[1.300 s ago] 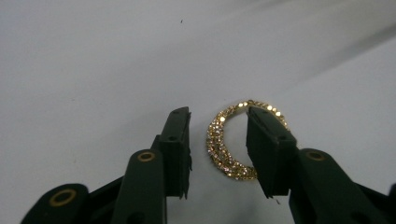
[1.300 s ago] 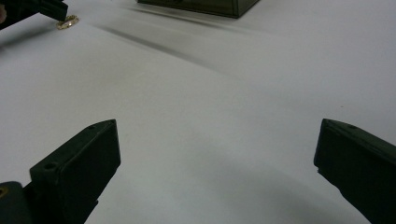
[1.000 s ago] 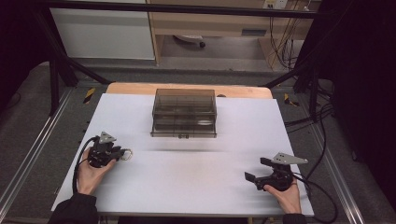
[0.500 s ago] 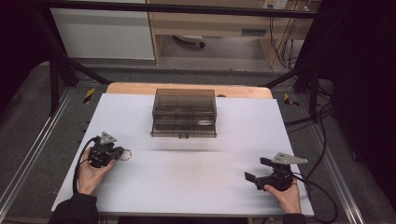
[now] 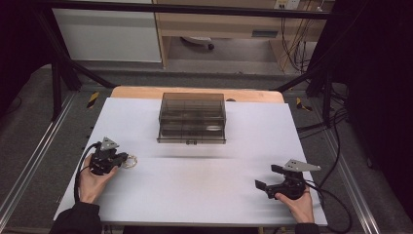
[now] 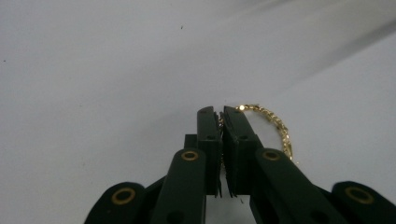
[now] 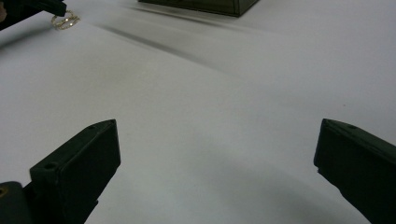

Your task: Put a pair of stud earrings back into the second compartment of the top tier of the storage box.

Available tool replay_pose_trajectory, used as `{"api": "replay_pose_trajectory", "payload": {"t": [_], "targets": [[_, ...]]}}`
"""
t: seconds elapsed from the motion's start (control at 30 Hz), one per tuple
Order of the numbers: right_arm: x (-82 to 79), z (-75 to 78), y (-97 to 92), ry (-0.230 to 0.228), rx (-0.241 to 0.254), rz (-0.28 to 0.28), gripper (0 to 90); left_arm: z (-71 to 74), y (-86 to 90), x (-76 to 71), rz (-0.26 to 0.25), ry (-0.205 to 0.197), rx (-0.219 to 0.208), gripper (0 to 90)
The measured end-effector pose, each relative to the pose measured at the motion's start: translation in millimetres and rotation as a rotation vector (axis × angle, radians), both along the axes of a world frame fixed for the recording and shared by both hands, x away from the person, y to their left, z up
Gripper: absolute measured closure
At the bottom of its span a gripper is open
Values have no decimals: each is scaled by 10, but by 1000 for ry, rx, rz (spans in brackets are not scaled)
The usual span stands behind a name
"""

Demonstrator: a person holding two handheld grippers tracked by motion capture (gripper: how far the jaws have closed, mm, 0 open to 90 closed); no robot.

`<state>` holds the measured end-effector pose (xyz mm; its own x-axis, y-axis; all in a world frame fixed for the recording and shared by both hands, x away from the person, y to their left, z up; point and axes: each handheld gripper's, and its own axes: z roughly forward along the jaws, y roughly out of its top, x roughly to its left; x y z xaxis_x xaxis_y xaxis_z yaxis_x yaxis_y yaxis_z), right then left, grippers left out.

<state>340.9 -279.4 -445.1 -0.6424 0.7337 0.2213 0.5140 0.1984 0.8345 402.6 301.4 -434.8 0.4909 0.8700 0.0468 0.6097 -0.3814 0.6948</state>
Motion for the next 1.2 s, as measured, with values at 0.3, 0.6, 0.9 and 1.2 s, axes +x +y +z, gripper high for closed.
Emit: {"api": "replay_pose_trajectory", "payload": {"t": [0.3,0.6,0.9,1.2], "targets": [[-2,1,1,2,3,0,10,73,9,-54,-14,0,-39,856],[-1,-1,3,5,2,0,10,195,-63,-127,-49,-18,-59,856],[-1,-2,6,7,0,1,11,316,-192,-190,-88,-27,-75,856],[-3,0,3,7,-1,0,11,455,-352,-256,-135,-36,-94,856]]}}
